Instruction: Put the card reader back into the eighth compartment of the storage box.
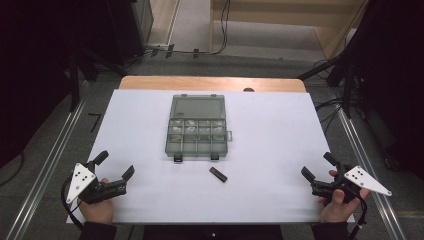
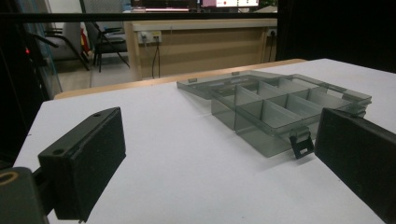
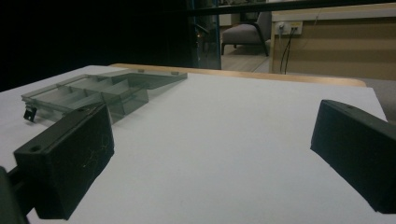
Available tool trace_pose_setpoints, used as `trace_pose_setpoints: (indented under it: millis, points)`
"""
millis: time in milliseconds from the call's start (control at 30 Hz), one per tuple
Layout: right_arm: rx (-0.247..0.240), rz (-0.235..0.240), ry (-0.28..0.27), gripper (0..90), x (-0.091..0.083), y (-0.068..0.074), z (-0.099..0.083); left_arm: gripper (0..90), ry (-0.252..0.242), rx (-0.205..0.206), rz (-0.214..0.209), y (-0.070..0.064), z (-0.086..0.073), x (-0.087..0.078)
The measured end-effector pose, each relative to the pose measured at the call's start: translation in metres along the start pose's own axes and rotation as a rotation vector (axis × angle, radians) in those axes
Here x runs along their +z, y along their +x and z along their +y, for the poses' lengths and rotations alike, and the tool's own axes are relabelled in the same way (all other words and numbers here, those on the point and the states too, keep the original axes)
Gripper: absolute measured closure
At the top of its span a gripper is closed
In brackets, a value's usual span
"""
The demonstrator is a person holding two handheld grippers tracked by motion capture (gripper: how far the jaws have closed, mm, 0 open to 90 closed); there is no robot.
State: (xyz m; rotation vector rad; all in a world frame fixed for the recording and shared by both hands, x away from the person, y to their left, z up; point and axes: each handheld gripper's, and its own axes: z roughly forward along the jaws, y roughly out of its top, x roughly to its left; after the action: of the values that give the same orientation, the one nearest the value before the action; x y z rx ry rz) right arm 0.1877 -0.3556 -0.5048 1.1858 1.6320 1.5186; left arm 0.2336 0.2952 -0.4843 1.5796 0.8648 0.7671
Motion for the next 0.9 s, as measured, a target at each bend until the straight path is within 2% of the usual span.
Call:
trace_pose_setpoints:
  millis: [300, 633, 667, 700, 733, 867, 900]
  points:
    - [-0.015, 0.000, 0.032, 0.0, 0.003, 0.008, 0.004, 2.3, -0.001, -0.002, 0.009, 0.000, 0.000, 0.000]
    - [-0.063, 0.004, 0.071, 0.0, 0.007, 0.022, 0.021, 2.3, -0.003, -0.008, 0.006, 0.001, 0.000, -0.001]
    - [-0.076, 0.019, 0.088, 0.0, 0.010, 0.026, 0.024, 2.2, -0.004, -0.007, 0.005, 0.000, 0.000, -0.001]
    - [-0.076, 0.019, 0.088, 0.0, 0.010, 0.026, 0.024, 2.2, -0.004, -0.006, 0.004, 0.000, 0.000, -0.001]
    - [-0.095, 0.029, 0.090, 0.0, 0.012, 0.030, 0.027, 2.3, -0.002, -0.003, 0.004, 0.000, 0.000, 0.000]
    - [-0.098, 0.049, 0.092, 0.0, 0.014, 0.035, 0.032, 2.2, -0.002, -0.003, 0.003, 0.000, 0.000, 0.000]
    - [-0.083, 0.066, 0.092, 0.0, 0.015, 0.037, 0.037, 2.3, -0.002, -0.003, 0.003, 0.000, 0.000, 0.000]
